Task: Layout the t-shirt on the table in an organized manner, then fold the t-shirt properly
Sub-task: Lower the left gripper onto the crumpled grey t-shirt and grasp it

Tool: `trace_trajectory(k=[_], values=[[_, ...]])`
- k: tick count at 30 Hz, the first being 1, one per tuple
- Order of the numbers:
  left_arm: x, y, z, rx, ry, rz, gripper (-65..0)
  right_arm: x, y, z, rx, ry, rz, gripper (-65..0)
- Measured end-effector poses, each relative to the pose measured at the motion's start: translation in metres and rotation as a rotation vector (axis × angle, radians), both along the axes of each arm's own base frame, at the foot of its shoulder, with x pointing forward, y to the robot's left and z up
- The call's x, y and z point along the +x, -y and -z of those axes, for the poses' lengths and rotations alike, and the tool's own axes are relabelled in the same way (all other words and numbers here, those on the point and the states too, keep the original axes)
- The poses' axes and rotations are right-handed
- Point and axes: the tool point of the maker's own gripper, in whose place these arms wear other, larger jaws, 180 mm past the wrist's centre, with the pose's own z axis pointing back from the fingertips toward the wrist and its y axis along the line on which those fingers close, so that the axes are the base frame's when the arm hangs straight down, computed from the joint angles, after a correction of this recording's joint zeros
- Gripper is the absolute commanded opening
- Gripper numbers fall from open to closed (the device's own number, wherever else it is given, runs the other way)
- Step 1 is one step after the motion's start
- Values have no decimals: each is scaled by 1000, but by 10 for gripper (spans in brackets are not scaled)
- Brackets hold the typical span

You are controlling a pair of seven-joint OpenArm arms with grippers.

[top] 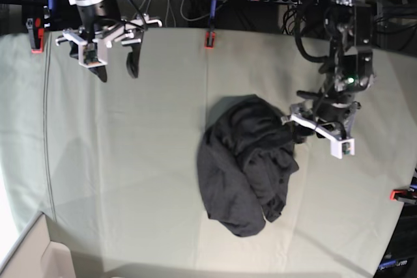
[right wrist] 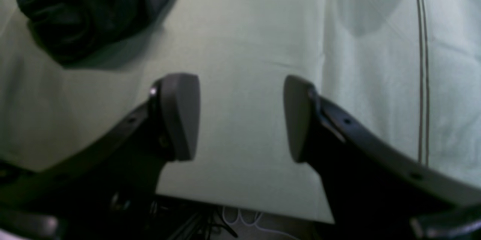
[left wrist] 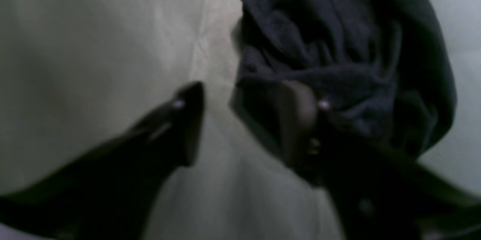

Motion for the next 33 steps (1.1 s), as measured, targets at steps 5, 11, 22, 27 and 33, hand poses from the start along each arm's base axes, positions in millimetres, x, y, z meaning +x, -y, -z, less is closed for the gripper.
trace_trajectory(k=[5,11,22,27,33], values=[[5,-1,8,-7,-20,-6,-189,0,0,0,0,-1,0,-292],[18,-5,23,-16,-59,-22,-189,0,0,0,0,-1,0,-292],[17,8,37,-54,-96,-27,-649,0,0,0,0,0,0,-292],[16,7,19,-40,-49,-20,-649,0,1,0,-3,-2,2,-292],[12,4,-54,10,143,14,-648,0,2,1,-4,-2,4,-292]])
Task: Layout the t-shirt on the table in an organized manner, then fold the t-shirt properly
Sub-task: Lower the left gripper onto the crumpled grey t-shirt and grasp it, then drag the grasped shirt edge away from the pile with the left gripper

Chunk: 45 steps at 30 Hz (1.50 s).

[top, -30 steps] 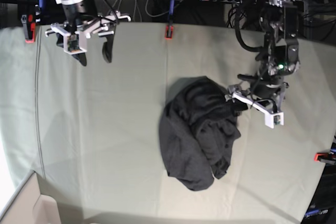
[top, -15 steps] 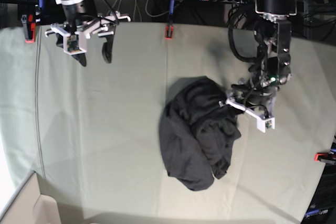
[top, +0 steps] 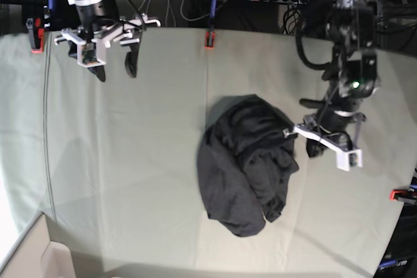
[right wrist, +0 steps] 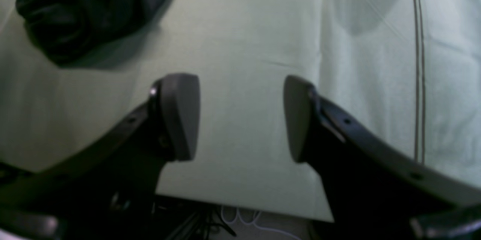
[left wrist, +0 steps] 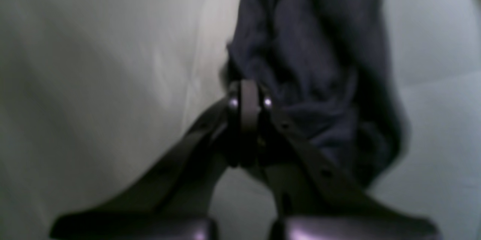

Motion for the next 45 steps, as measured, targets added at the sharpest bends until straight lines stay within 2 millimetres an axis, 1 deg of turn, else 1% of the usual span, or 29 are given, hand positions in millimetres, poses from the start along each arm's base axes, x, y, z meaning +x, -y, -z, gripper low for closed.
trace_trajectory(k=[1,2,3,4,5,6,8,9,11,14,16,18,19,21,26,29,31,32,36,38,39,43,45], values=[[-1,1,-13,-7,37,5,-648,0,0,0,0,1,0,-292],[-2,-3,-24,-11,63,-8,-648,0,0,0,1,0,0,-292],[-1,-10,-29,-7,80,-29,-646,0,-1,1,2,-2,1,-292],[-2,-18,-30,1,81,-47,-645,-1,-1,1,3,-4,2,-292],[-2,-23,-25,9,71,-65,-645,-1,-1,1,2,-4,1,-292],[-2,-27,-14,8,42,-78,-644,-1,0,1,0,-3,-1,-292],[-5,-26,21,-15,-59,-81,-638,0,-1,0,2,-1,-2,-292],[-9,-22,37,-32,-103,-81,-622,-1,-2,1,3,-4,-3,-292],[-13,-17,58,-84,-157,-98,-561,-1,-3,1,8,-3,-4,-292],[-18,-9,82,-188,-219,-120,-417,-1,-1,1,3,-6,0,-292],[-18,-6,91,-232,-239,-137,-335,-1,0,1,1,-7,1,-292],[-16,-2,96,-264,-250,-137,-278,-1,0,1,-5,-7,-9,-292],[-15,-2,99,-265,-257,-139,-269,-2,1,1,-9,-8,-13,-292],[-12,-4,101,-269,-265,-143,-274,-2,2,1,-14,-8,-17,-292],[2,-3,98,-279,-253,-145,-295,-5,2,3,-15,-18,-17,-292],[7,-3,101,-292,-263,-152,-325,-5,2,4,-15,-15,-17,-292],[9,-2,108,-300,-284,-158,-368,-6,3,7,-16,-27,-15,-292],[9,-3,111,-301,-293,-160,-404,-7,3,8,-17,-31,-15,-292],[11,-1,113,-309,-300,-162,-522,-6,3,8,-17,-30,-15,-292],[12,-1,110,-307,-291,-160,-590,-6,3,8,-17,-29,-15,-292],[13,-1,108,-306,-284,-158,-643,-6,3,8,-17,-29,-15,-292],[20,-2,88,-301,-226,-148,-647,-6,3,8,-17,-29,-14,-292],[19,-4,78,-289,-194,-141,-648,-7,3,8,-17,-30,-15,-292]])
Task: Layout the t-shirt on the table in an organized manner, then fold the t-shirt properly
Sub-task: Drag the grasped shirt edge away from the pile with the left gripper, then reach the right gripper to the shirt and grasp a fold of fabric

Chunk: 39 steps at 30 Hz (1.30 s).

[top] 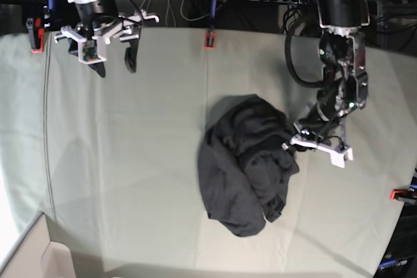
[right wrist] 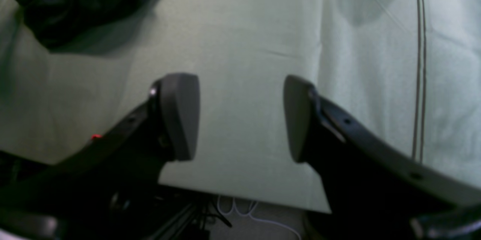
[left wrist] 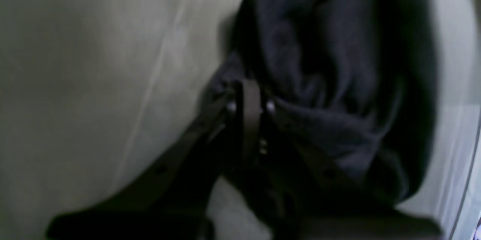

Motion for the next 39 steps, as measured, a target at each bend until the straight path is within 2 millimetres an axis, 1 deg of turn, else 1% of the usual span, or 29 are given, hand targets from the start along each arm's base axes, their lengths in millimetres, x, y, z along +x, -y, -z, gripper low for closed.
trace_trajectory(k=[3,5,6,7,9,11,13,16,17,19,21,23,24,26,30,31,33,35,36,39], values=[[-9,1,-18,22,42,14,-648,0,0,0,1,1,0,-292],[-13,2,-41,33,107,23,-648,0,0,0,1,0,0,-292],[-15,-1,-51,37,128,20,-648,2,0,-1,0,5,-1,-292],[-18,-9,-65,43,164,-2,-648,2,0,-1,1,5,1,-292],[-26,-33,-87,87,218,-61,-648,2,0,-1,-1,6,0,-292],[-39,-57,-104,123,253,-116,-648,6,0,-3,-2,16,-2,-292],[-53,-86,-113,156,261,-188,-648,10,-1,-5,1,29,-1,-292],[-74,-139,-131,241,277,-302,-648,11,-1,-6,2,33,-3,-292],[-78,-154,-136,263,285,-336,-648,12,-1,-6,2,33,-2,-292],[-87,-176,-143,292,290,-388,-648,13,-2,-6,3,36,-4,-292],[-95,-196,-141,310,273,-431,-648,13,-3,-7,5,37,-5,-291],[-102,-210,-133,312,247,-463,-648,17,-3,-8,5,45,-6,-291],[-105,-217,-126,309,227,-477,-648,20,-5,-10,8,56,-10,-290],[-111,-226,-103,293,162,-497,-648,26,-14,-14,25,76,-29,-290],[-112,-229,-76,237,113,-518,-648,31,-36,-19,63,93,-75,-289],[-116,-231,-68,236,92,-528,-648,34,-44,-21,76,104,-93,-289],[-124,-233,-56,226,53,-541,-648,42,-66,-30,107,135,-173,-288],[-126,-233,-51,218,38,-543,-648,49,-86,-39,129,171,-271,-285],[-125,-233,-51,219,42,-545,-648,53,-93,-41,138,183,-298,-277],[-126,-236,-48,218,35,-550,-648,72,-104,-32,144,139,-299,-232]])
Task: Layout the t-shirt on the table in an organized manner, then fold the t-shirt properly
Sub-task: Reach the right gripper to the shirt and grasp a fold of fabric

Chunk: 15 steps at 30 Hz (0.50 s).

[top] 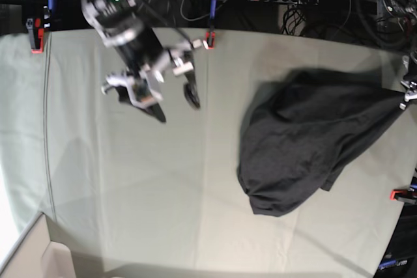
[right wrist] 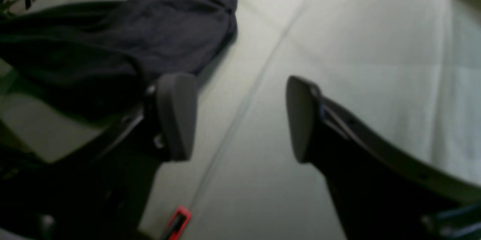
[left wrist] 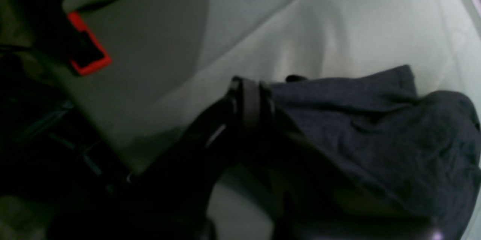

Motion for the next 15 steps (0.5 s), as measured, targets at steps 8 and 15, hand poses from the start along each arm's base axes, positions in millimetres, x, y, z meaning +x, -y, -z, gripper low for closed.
trace_trajectory(k=[8,15], values=[[-8,4,7,-8,-27,9,-648,75,-40,18,-21,-9,-79,-204],[-25,6,18,-16,-68,8,-648,87,-96,82,-89,-166,-219,-204]])
